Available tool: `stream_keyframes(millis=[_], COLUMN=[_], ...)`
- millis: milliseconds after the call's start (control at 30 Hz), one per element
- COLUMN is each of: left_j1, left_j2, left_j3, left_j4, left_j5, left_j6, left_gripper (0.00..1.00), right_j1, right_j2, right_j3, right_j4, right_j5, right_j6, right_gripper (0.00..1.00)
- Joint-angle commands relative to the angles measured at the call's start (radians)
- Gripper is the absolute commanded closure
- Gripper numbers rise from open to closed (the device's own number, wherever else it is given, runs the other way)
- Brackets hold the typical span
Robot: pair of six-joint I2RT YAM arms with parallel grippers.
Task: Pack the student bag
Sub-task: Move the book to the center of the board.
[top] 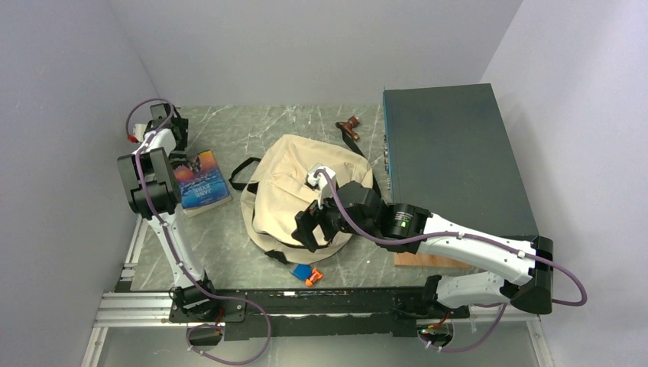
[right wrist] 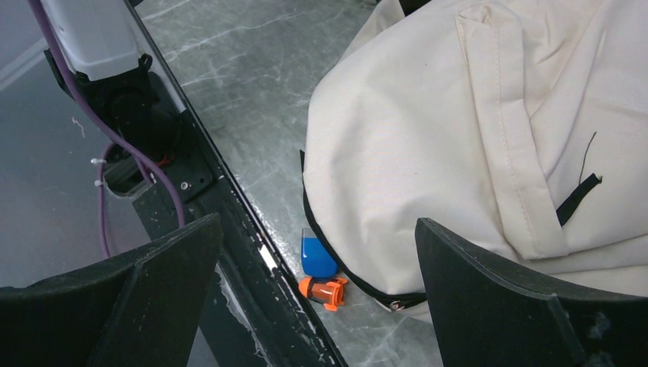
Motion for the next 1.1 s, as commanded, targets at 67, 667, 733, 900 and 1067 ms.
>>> stream_keyframes(millis=[67,667,733,900,1067], left_j1=[0.013,-0.103,-0.107,-0.118,-0.128], left_j2=[-0.104,-0.465,-0.481,-0.55,-0.633], left_j3=[-0.109,-0.591,-0.634,-0.661,-0.687], left_j4=[-0.33,-0.51,-0.506,-0.52,-0.478], left_j5=[0.038,0.061,0.092,0.058,0.047], left_j6=[-0.097,0.27,0.305,0.421,0.564], left_gripper=[0.0,0.03,0.03,0.05,0.1], right_j1=[0.017,0.076,0.108,0.195,0.25], right_j2=[-0.007,0.351,0.423,0.585,0.68], right_j3=[0.02,0.149,0.207,0.303,0.338], right_j4=[0.037,0.216,0.225,0.212,0.231], right_j5=[0.034,-0.059,-0.032,0.079,0.222], right_j6=[0.032,-0.254,-0.334,-0.429,-0.373], right_gripper=[0.0,0.0,0.0,0.02,0.14])
